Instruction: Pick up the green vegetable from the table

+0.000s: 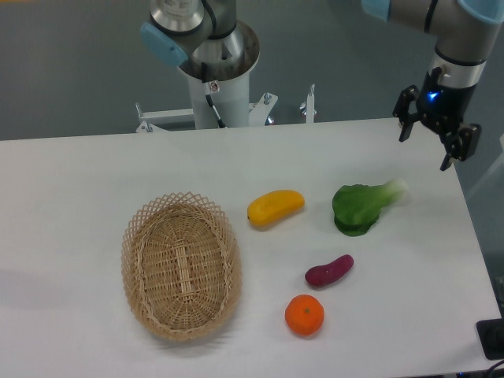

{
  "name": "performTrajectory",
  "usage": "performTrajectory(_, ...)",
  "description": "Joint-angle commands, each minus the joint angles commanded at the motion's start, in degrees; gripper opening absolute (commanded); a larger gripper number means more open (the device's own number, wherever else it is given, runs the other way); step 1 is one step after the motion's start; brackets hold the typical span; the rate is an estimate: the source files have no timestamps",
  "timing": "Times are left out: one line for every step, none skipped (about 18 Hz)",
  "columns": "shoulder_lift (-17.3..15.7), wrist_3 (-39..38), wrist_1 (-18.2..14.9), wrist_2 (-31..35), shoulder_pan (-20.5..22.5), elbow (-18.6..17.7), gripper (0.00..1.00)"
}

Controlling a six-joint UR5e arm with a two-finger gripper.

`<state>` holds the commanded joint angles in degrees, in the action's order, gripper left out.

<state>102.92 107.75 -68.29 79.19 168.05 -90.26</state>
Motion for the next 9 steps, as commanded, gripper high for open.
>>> performTrajectory(0.0,0.0,0.3,0.0,0.0,-0.2,1.0)
performTrajectory(0.0,0.2,0.5,0.0,0.0,-0.4,1.0)
performTrajectory(0.0,0.3,0.6,0.1,0.0,-0.2,1.0)
performTrajectory(0.0,0.3,0.5,0.1,0.0,-0.1,1.0)
performTrajectory(0.0,0.3,0.6,0.2,0.0,-0.1,1.0)
performTrajectory(0.0,0.7,0.7,0.2,0.1,-0.1,1.0)
performTrajectory(0.0,0.9,0.6,0.2,0.3,-0.1,1.0)
performTrajectory(-0.1,1.0,0.6,0.2,0.4,-0.1,1.0)
performTrajectory(-0.2,1.1,0.5,0.2,0.6,-0.2,1.0)
